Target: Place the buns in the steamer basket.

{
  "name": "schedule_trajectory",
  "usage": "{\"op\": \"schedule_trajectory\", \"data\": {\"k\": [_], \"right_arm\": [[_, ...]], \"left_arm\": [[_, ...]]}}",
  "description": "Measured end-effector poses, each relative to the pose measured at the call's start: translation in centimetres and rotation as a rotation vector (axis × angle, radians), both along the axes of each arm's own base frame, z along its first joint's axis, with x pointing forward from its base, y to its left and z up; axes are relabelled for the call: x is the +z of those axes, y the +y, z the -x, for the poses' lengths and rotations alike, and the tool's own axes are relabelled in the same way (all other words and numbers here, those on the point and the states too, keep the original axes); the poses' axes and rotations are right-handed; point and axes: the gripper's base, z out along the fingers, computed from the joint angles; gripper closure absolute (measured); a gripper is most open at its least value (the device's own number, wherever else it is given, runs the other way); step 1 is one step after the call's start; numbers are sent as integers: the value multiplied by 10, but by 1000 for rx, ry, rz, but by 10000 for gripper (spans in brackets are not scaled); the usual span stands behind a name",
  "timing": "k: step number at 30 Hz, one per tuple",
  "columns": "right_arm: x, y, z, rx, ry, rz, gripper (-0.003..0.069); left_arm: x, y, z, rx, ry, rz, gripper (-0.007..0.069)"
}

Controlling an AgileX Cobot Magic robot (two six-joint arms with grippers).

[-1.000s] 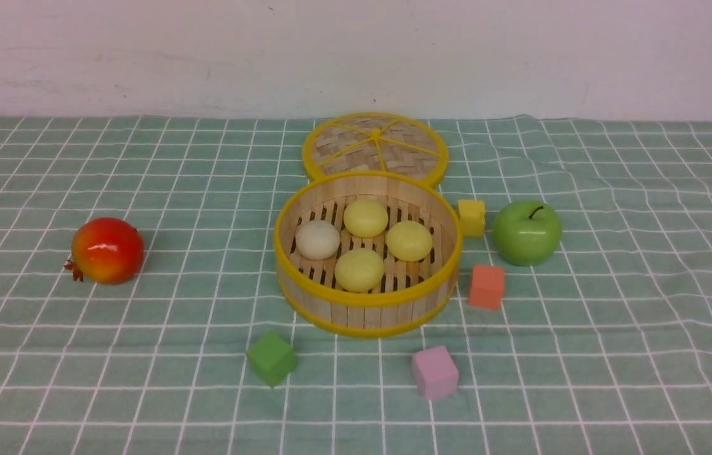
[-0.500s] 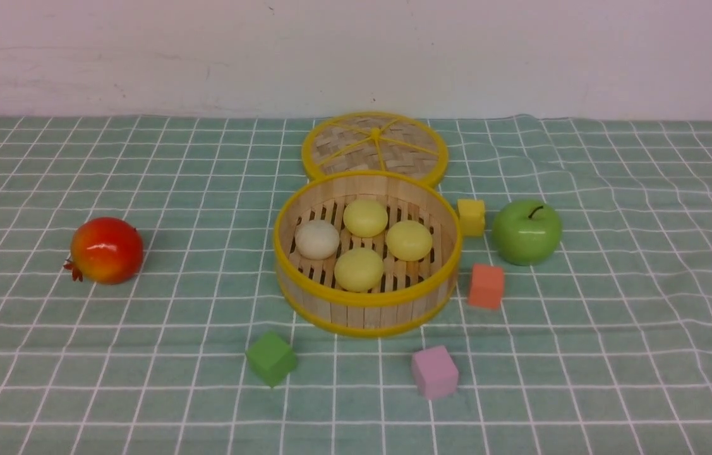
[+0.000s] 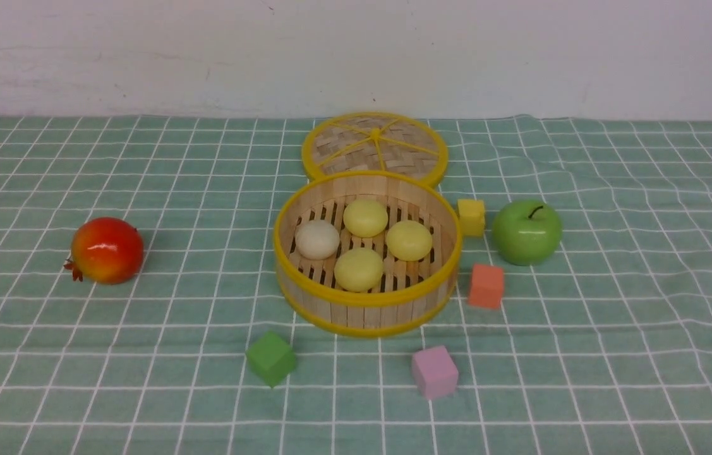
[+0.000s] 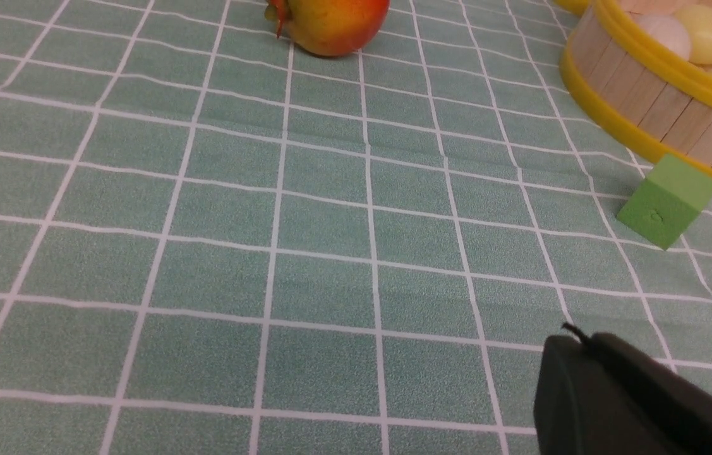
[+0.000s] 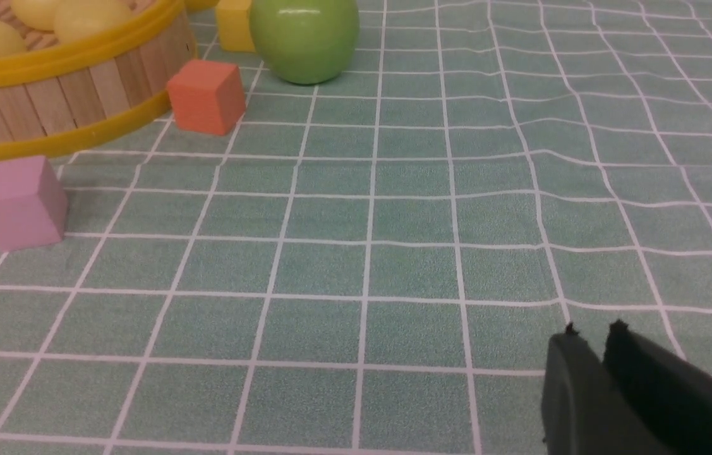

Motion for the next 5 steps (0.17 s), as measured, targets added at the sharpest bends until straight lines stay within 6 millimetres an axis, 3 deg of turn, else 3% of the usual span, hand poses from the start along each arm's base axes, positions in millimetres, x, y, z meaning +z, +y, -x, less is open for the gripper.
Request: {"op": "schedule_trajectory", "data": {"k": [5], "right_arm": [[0, 0, 0, 0, 0, 0, 573]], "left_arm": [[0, 0, 0, 0, 0, 0, 638]]}}
